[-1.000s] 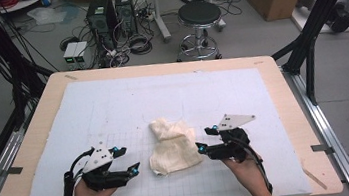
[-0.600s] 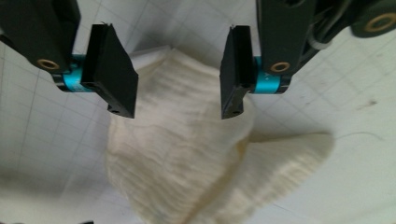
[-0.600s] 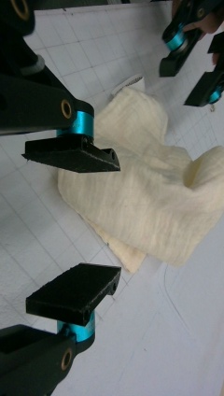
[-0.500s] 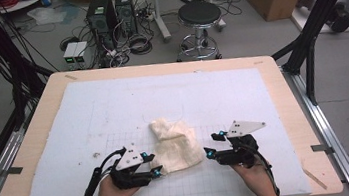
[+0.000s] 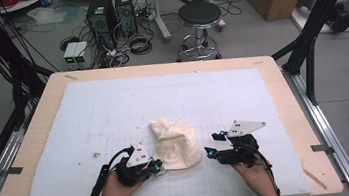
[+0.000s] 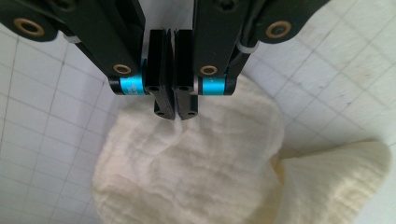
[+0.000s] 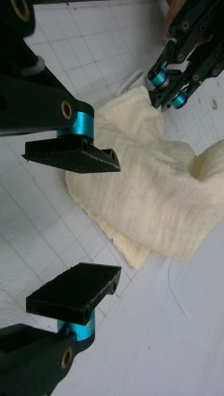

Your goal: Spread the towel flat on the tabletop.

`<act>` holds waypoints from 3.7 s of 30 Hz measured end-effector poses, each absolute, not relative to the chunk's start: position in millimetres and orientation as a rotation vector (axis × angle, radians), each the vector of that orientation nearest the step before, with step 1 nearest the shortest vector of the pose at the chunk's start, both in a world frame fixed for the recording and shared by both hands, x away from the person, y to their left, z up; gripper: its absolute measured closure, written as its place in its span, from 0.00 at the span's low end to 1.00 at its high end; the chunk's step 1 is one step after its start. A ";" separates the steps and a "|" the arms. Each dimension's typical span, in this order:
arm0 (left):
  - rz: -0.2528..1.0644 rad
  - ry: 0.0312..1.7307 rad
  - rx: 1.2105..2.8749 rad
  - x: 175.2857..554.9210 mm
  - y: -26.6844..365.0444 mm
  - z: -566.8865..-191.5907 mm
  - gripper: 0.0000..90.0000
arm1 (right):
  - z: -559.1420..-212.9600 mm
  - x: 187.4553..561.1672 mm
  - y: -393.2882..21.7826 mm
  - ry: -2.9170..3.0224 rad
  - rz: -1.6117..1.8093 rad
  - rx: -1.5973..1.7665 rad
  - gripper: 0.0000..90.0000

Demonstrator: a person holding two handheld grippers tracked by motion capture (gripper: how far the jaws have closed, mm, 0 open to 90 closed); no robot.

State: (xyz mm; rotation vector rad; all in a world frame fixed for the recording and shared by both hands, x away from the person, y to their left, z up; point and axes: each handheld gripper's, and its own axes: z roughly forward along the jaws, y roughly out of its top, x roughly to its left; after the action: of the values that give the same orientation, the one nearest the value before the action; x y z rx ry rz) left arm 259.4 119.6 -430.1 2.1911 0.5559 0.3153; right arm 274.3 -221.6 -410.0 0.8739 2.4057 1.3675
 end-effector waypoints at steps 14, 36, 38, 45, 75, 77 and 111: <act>0.392 0.629 2.102 242.6 187.8 -403.8 0.97 | -410.1 273.4 -208.9 2.440 1.395 0.814 0.53; 0.398 0.661 2.099 248.1 199.7 -417.9 0.94 | -443.3 336.2 -161.2 2.563 1.195 0.850 0.76; 0.402 0.657 2.101 248.5 199.4 -418.0 0.94 | -442.9 336.1 -159.7 2.557 1.167 0.824 0.80; 0.407 0.659 2.102 249.1 199.2 -418.8 0.94 | -444.3 335.8 -157.3 2.562 1.160 0.811 0.97; 0.425 0.601 2.094 223.4 193.6 -407.8 0.95 | -387.1 239.0 -217.1 2.474 1.278 0.776 0.99; 0.426 0.594 2.101 217.8 191.7 -408.7 0.95 | -390.0 226.9 -217.2 2.498 1.261 0.771 0.99; 0.269 0.655 2.175 283.5 164.1 -425.2 0.58 | -418.3 304.5 -181.4 2.645 1.294 0.735 0.59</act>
State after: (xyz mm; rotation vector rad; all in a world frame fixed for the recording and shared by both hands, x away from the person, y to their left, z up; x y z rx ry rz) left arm 283.5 164.1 -425.2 2.1752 0.6554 0.2693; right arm 304.5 -181.4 -418.3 0.7349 2.6454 1.2936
